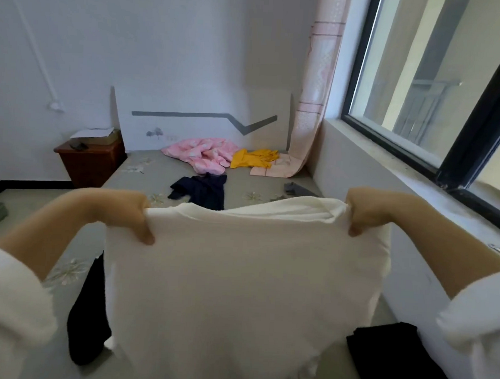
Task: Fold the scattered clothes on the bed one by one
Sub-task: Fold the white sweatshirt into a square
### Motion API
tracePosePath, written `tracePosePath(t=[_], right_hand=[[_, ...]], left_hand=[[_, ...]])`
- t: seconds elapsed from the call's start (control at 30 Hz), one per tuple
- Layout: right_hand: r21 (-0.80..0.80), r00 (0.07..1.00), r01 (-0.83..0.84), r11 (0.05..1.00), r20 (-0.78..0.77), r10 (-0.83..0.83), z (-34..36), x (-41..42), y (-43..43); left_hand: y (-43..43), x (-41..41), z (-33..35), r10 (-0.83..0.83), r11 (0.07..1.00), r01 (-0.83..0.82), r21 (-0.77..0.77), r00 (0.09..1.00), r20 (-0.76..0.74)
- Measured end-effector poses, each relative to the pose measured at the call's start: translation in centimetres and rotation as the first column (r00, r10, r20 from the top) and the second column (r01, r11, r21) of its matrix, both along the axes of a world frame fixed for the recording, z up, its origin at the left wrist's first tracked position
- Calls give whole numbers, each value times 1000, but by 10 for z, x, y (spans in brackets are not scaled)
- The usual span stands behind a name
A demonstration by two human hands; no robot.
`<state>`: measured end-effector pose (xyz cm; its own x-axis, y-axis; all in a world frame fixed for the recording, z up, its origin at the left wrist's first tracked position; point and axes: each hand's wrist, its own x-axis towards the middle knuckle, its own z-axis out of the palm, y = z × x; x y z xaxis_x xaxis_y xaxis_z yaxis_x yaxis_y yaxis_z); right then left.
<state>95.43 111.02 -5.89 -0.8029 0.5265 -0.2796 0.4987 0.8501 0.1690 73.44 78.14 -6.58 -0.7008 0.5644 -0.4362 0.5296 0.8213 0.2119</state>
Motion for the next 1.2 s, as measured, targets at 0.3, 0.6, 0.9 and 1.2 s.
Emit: tracePosePath(t=[0.3,0.6,0.9,1.2], right_hand=[[169,890,148,975,-453,-57,-29,-48,20],[-885,506,131,447,-328,-798,-15,-111,32],[-222,152,21,975,-963,-222,-49,-87,42],[-276,542,153,949,-779,-314,-176,-14,13]], left_hand=[[-10,-60,-30,238,947,-310,-86,855,-461],[48,-74,-22,476,153,-676,721,690,545],[30,-72,-40,617,24,-157,987,779,109],[-33,15,-185,500,432,-296,852,865,47]])
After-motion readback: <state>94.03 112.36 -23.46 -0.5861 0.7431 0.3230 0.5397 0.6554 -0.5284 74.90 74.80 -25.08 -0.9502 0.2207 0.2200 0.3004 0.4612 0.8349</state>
